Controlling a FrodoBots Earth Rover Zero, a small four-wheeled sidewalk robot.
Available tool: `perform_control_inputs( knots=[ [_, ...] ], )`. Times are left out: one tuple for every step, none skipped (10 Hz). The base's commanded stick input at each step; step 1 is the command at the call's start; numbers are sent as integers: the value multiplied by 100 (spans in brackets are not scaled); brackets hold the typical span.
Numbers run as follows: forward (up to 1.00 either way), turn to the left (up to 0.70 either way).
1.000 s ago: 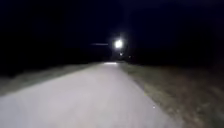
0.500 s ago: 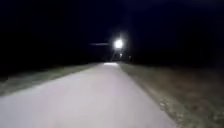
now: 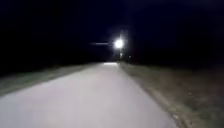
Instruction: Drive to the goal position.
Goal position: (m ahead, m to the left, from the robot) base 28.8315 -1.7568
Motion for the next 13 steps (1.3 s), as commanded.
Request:
perform_control_inputs(
  knots=[
    [100,0],
    [100,0],
    [100,0],
    [100,0],
    [100,0],
    [100,0],
    [100,0],
    [100,0],
    [100,0],
    [100,0],
    [100,0],
    [100,0],
    [100,0]
  ],
)
